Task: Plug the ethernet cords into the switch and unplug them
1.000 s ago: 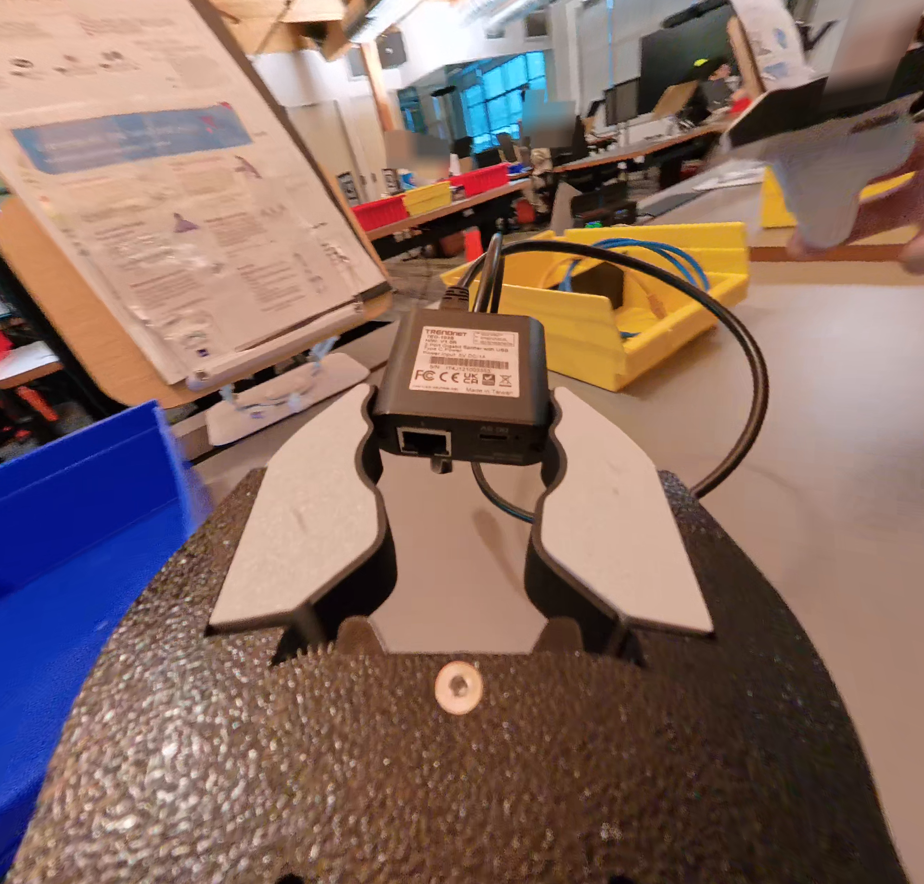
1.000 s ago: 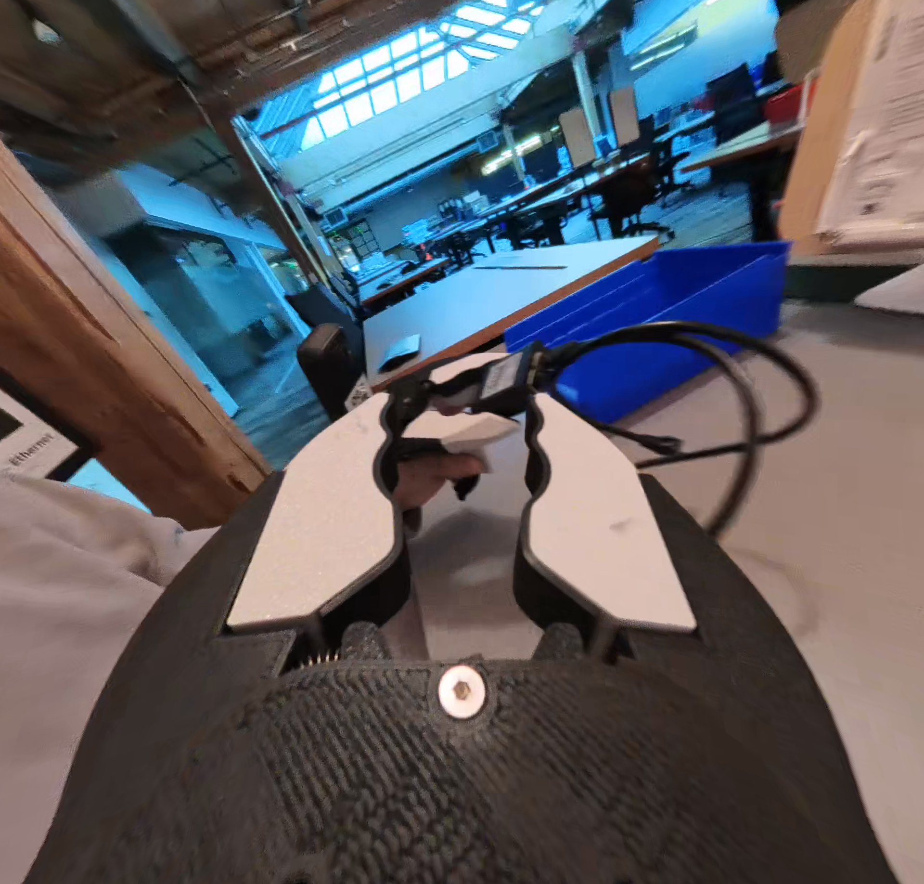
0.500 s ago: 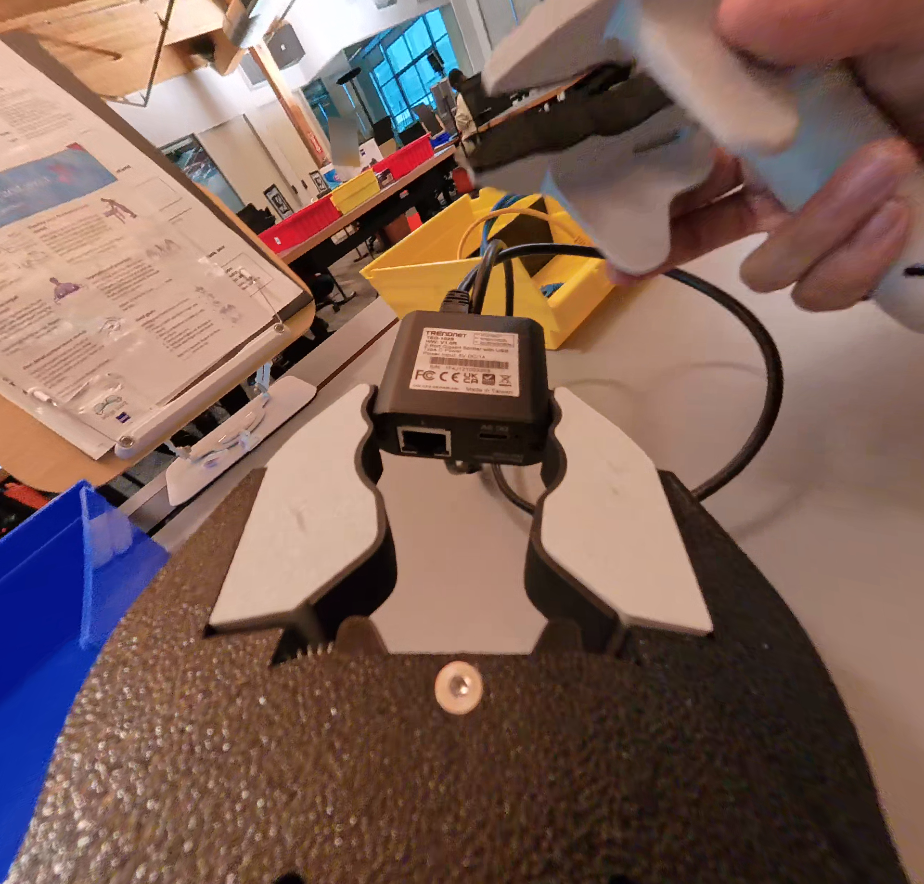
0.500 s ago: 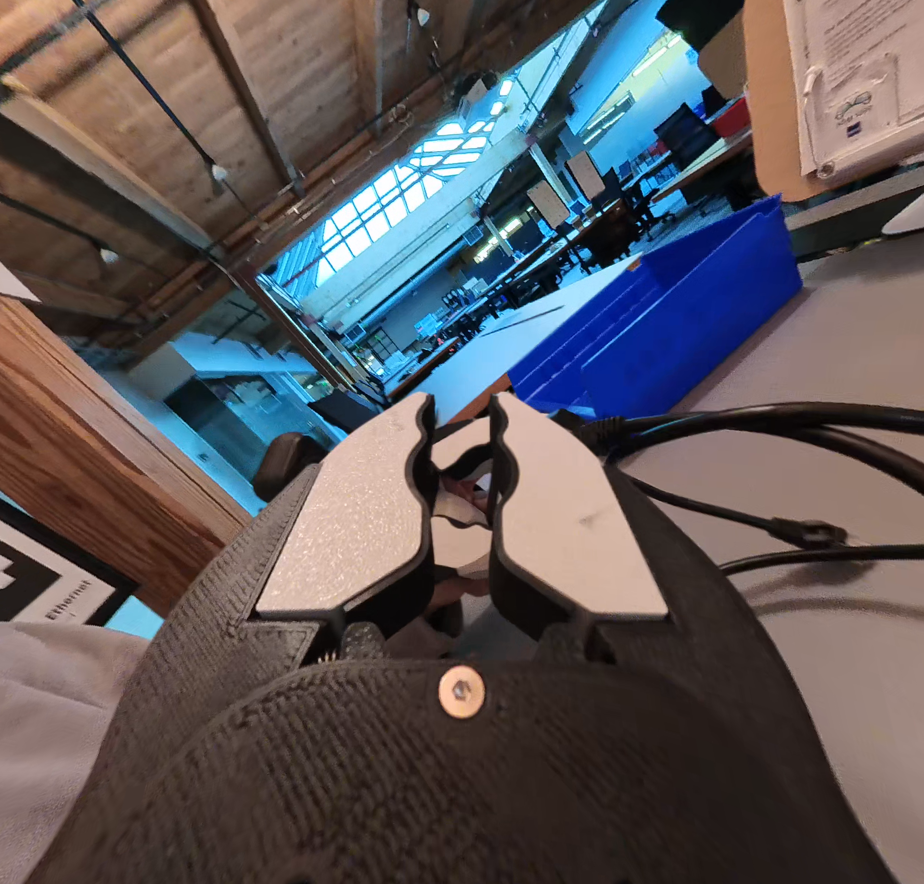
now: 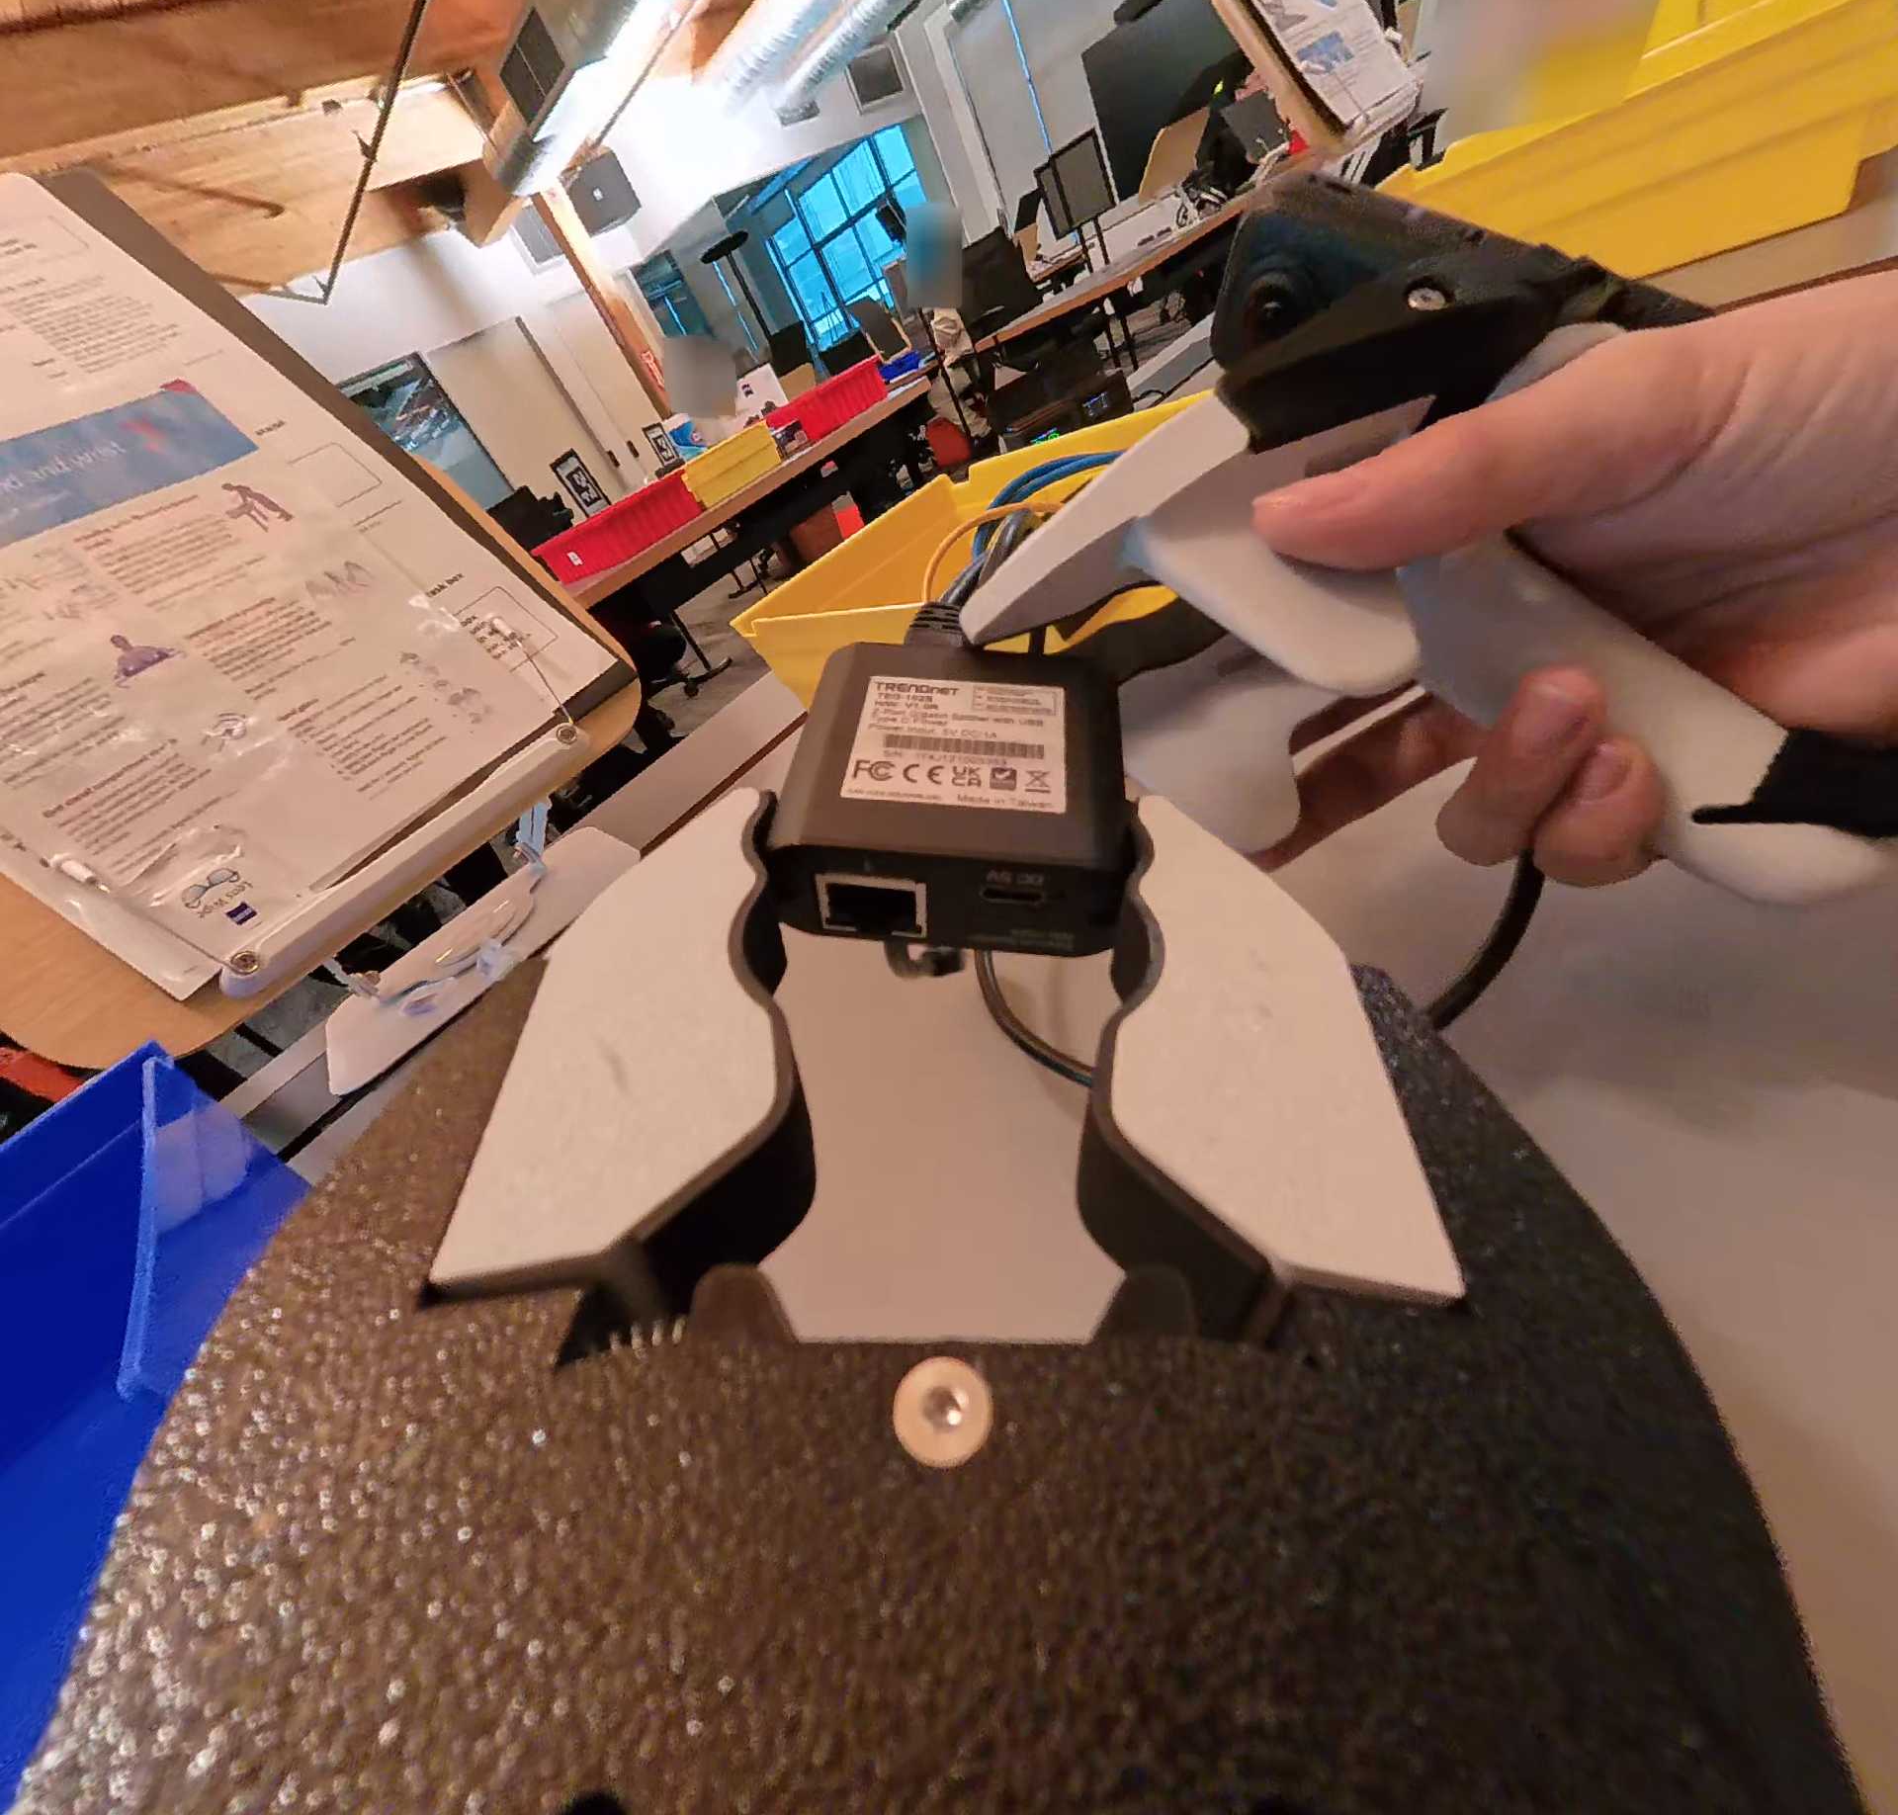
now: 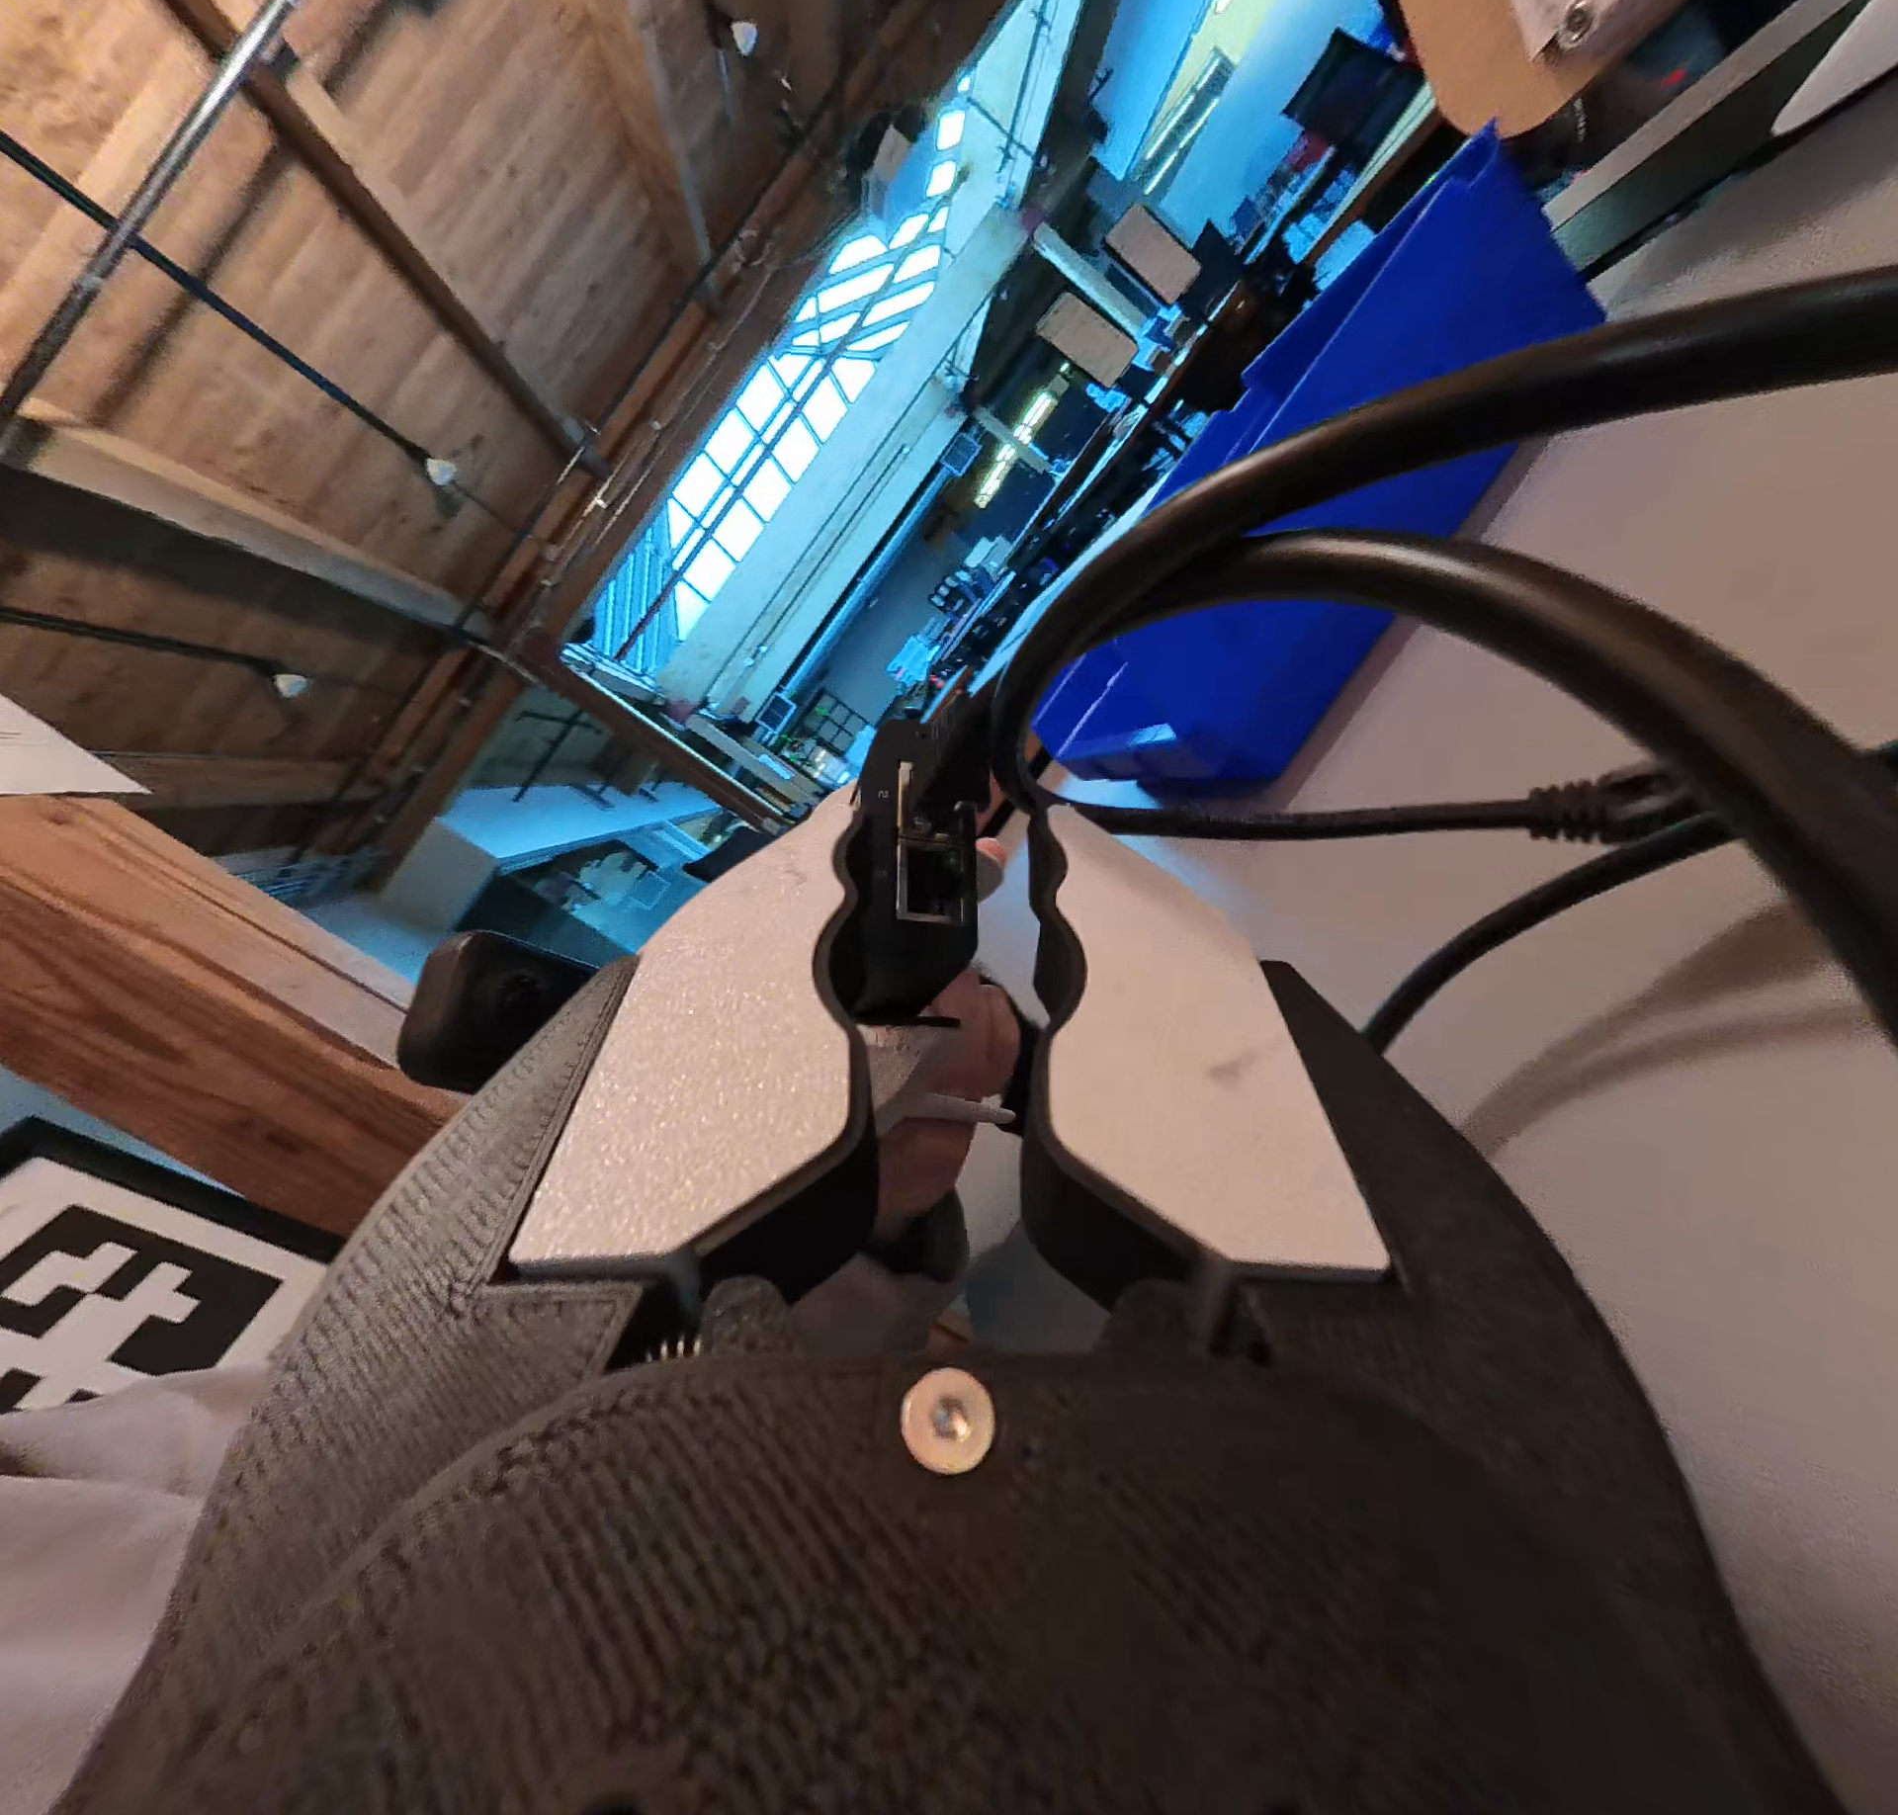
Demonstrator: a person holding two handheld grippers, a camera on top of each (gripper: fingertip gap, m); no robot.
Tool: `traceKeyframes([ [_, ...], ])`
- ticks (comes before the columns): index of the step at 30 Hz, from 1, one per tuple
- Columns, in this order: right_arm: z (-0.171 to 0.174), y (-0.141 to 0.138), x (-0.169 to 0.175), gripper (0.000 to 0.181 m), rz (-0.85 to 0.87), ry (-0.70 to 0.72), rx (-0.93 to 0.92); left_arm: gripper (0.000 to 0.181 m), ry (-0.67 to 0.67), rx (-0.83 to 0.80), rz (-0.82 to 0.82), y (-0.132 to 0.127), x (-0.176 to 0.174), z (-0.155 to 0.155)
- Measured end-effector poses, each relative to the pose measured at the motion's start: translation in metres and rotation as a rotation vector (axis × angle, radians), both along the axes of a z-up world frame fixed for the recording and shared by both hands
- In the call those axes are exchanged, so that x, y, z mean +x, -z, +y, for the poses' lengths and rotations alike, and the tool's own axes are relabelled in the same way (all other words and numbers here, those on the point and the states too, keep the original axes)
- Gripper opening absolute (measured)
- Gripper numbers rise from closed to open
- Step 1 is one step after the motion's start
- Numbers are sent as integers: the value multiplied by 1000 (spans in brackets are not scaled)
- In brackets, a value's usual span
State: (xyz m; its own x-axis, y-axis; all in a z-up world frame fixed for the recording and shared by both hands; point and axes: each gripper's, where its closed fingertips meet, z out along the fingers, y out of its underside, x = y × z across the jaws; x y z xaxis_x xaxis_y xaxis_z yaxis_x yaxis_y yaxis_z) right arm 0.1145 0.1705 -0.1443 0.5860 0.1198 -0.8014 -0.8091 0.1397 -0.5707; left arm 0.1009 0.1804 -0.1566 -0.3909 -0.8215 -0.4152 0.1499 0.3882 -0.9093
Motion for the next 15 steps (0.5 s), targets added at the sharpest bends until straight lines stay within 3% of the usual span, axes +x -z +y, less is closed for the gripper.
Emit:
traceKeyframes([
  [15,-1,2,8,23,173,97,172,61,44,-176,43,2,1,-7],
])
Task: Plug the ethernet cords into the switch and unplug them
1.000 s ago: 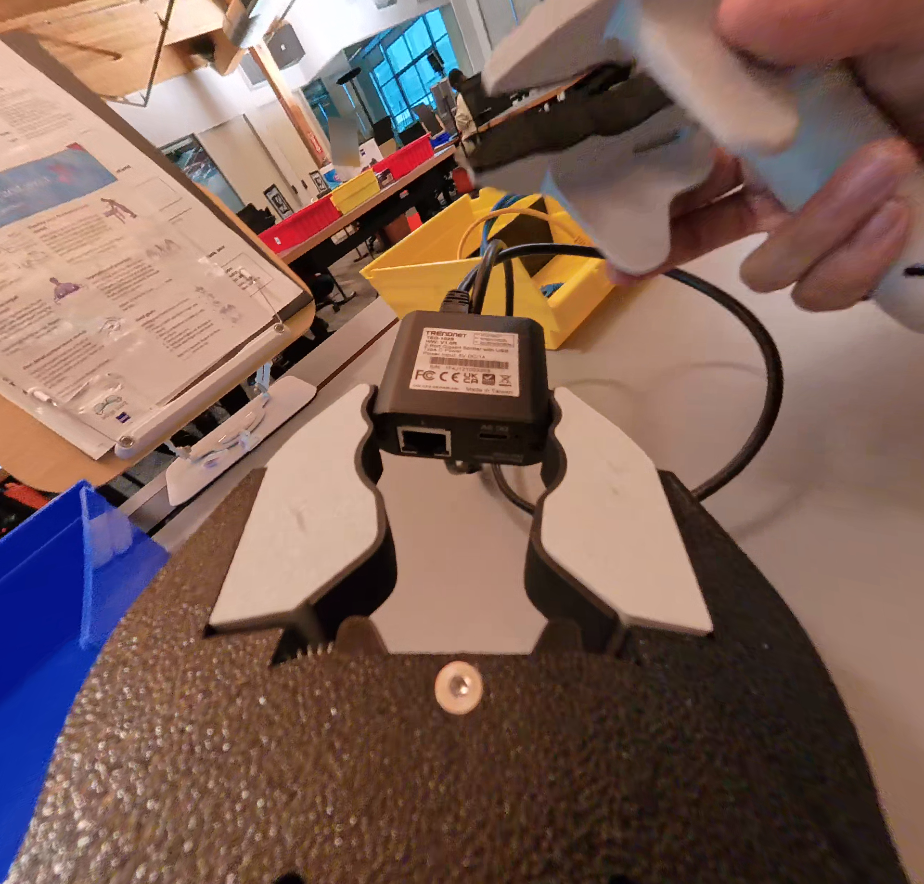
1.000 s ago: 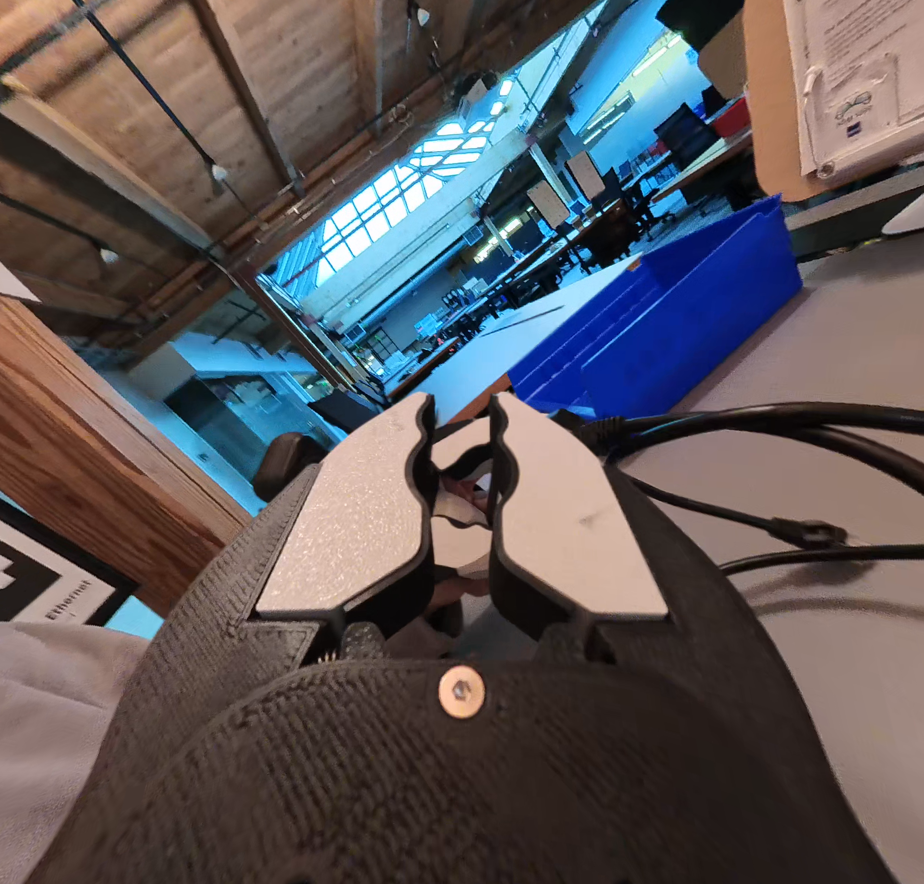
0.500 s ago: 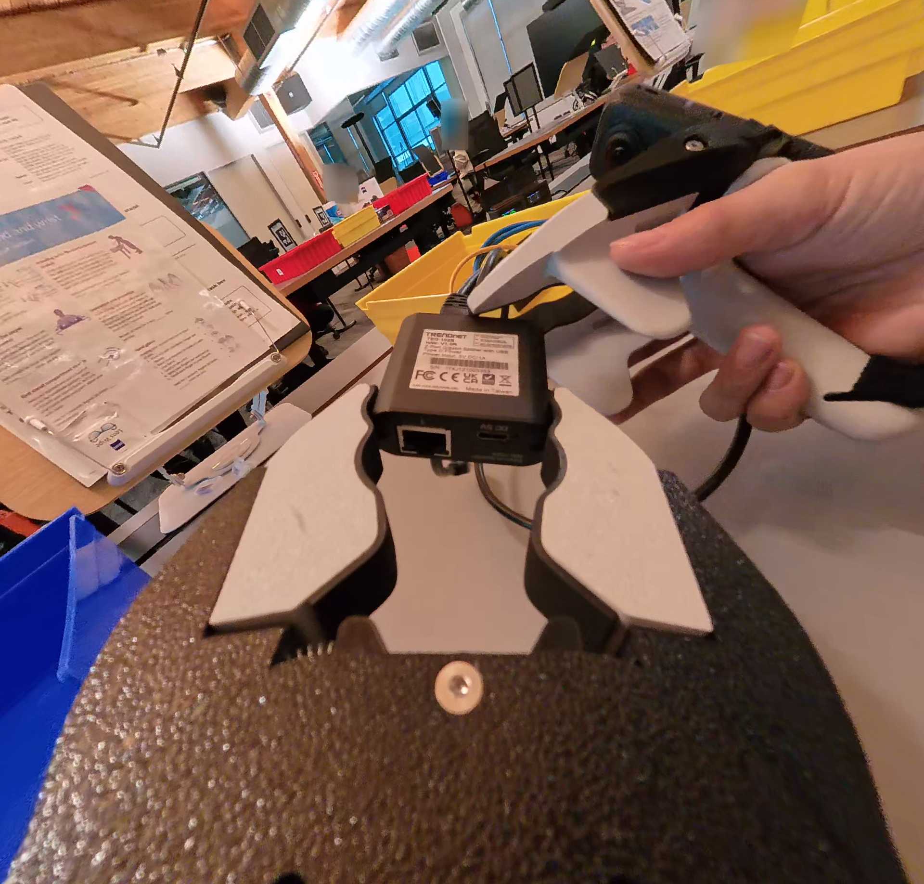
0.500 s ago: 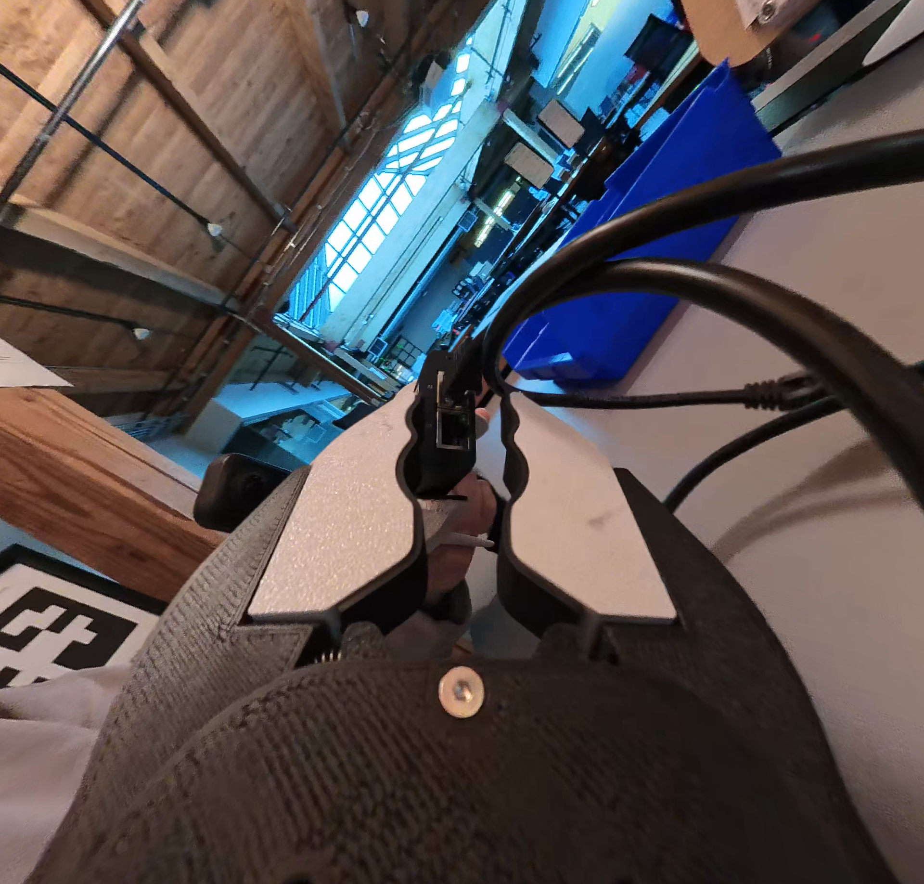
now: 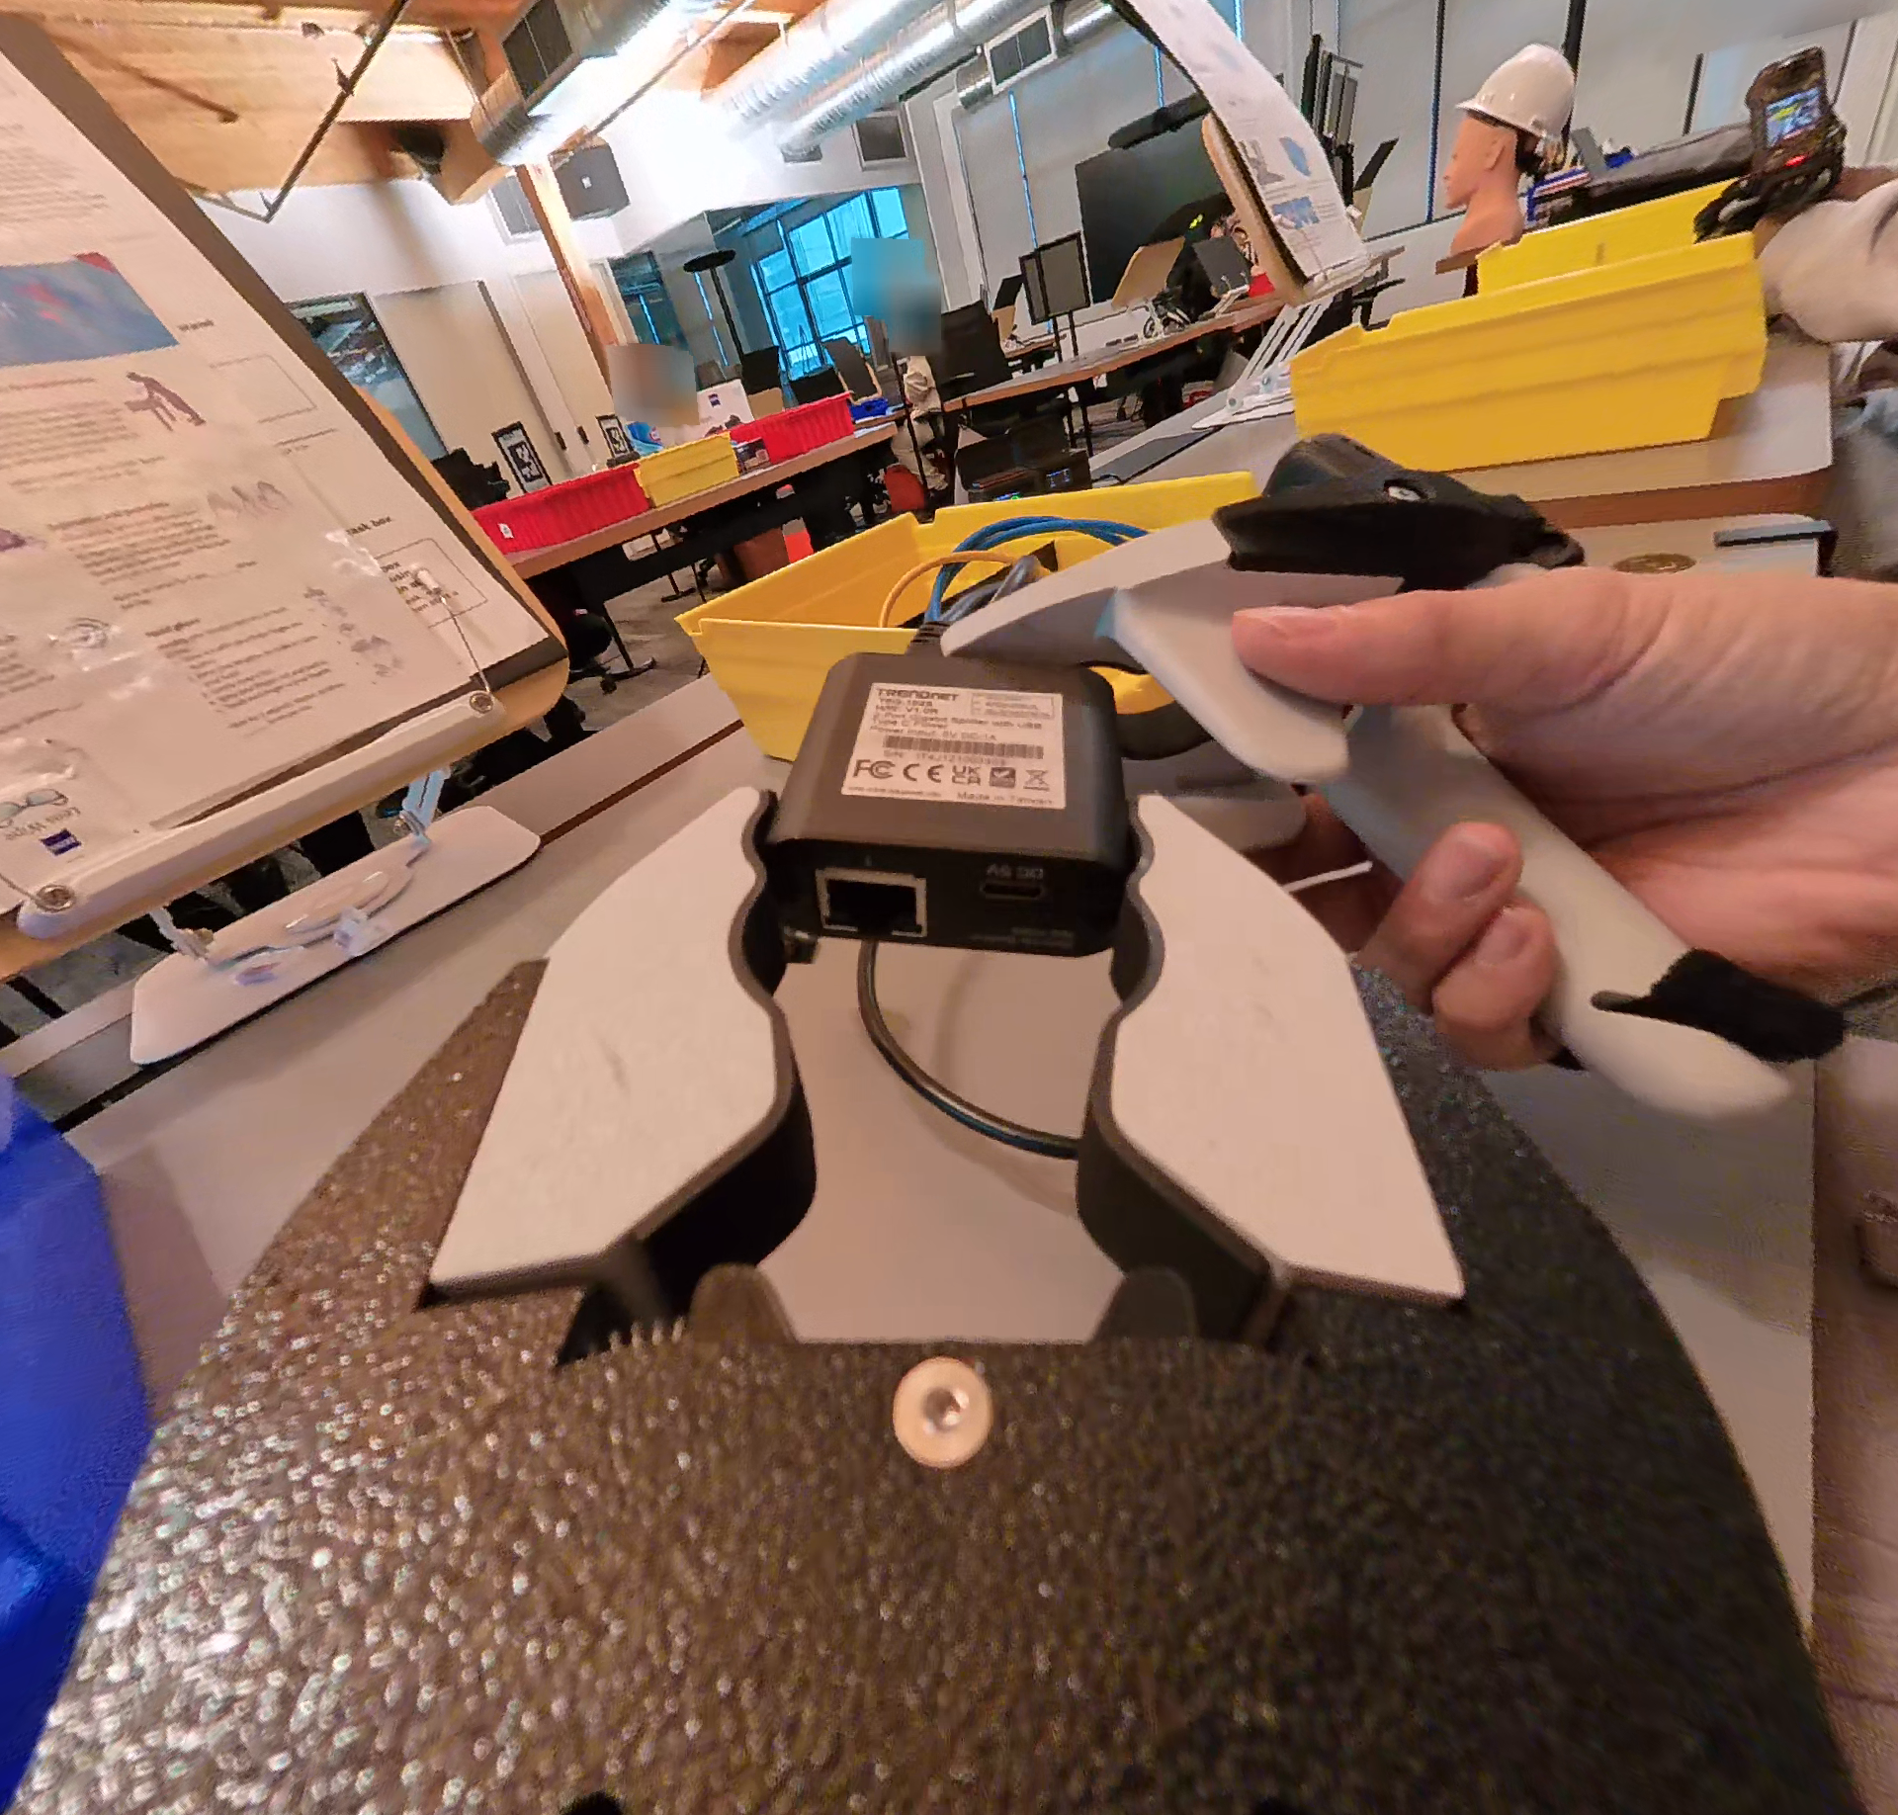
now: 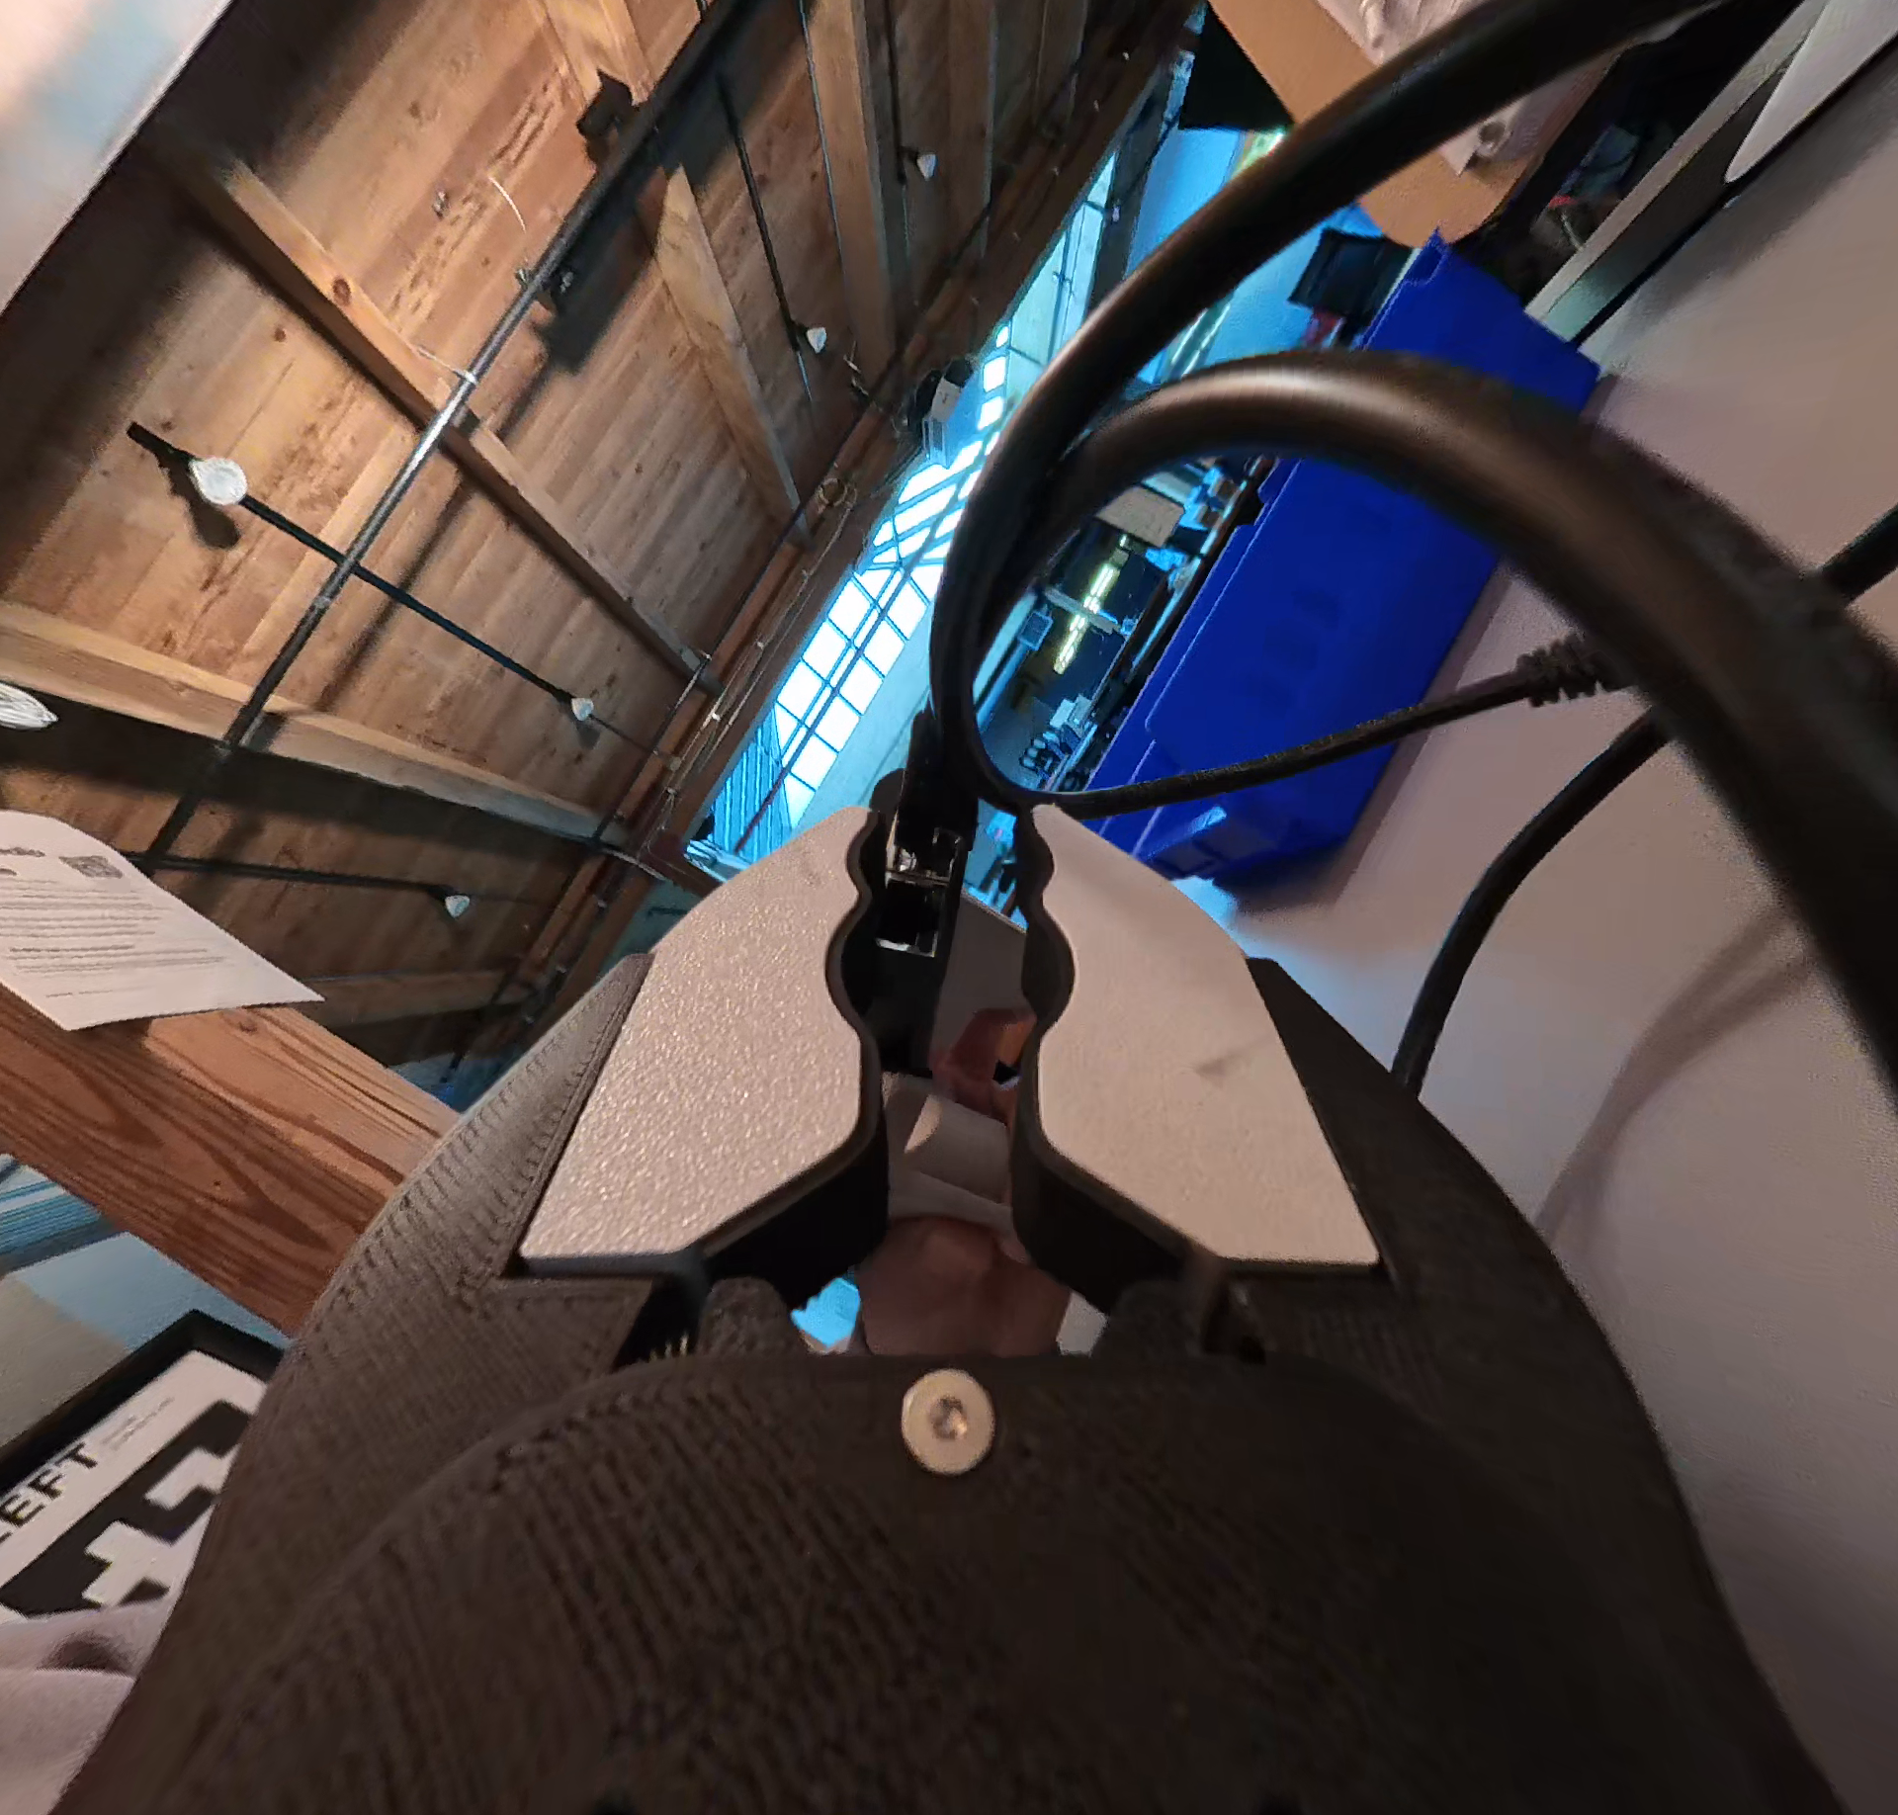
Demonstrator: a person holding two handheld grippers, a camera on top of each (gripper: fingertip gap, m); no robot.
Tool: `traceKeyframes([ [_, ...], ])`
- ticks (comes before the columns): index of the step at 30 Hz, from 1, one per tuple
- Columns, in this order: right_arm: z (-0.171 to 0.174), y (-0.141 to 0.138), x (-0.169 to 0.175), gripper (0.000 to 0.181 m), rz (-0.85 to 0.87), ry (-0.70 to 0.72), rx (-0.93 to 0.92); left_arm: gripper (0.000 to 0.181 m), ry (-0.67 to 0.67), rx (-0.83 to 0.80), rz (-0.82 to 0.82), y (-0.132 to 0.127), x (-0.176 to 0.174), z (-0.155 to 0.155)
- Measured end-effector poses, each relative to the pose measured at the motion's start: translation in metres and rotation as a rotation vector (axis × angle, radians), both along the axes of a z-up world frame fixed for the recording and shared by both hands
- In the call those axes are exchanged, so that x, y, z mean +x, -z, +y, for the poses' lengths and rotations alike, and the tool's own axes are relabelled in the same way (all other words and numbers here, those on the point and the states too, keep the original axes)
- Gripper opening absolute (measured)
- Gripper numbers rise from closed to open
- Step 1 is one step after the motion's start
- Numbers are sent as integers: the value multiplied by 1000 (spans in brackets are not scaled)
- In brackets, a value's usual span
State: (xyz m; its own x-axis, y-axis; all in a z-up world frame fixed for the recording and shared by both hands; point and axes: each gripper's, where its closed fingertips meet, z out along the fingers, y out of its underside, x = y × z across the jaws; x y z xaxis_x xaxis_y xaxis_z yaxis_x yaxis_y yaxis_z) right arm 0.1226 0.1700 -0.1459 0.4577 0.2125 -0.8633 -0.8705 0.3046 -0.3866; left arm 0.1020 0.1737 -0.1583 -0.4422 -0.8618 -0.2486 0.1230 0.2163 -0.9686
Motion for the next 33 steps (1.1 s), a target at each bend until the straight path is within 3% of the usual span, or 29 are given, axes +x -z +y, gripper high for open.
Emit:
traceKeyframes([
  [3,0,-1,0,26,21,15,32,61,12,-3,2,0,0,-2],
  [7,-1,-2,-3,15,36,23,73,61,16,1,1,2,0,-5],
  [16,-4,6,2,14,64,82,20,61,-30,53,-10,5,2,-6],
  [21,-4,5,1,14,60,39,33,61,-33,71,-24,5,2,-6],
  [33,-2,12,2,14,-108,15,1,61,-103,117,-31,20,9,-4],
])
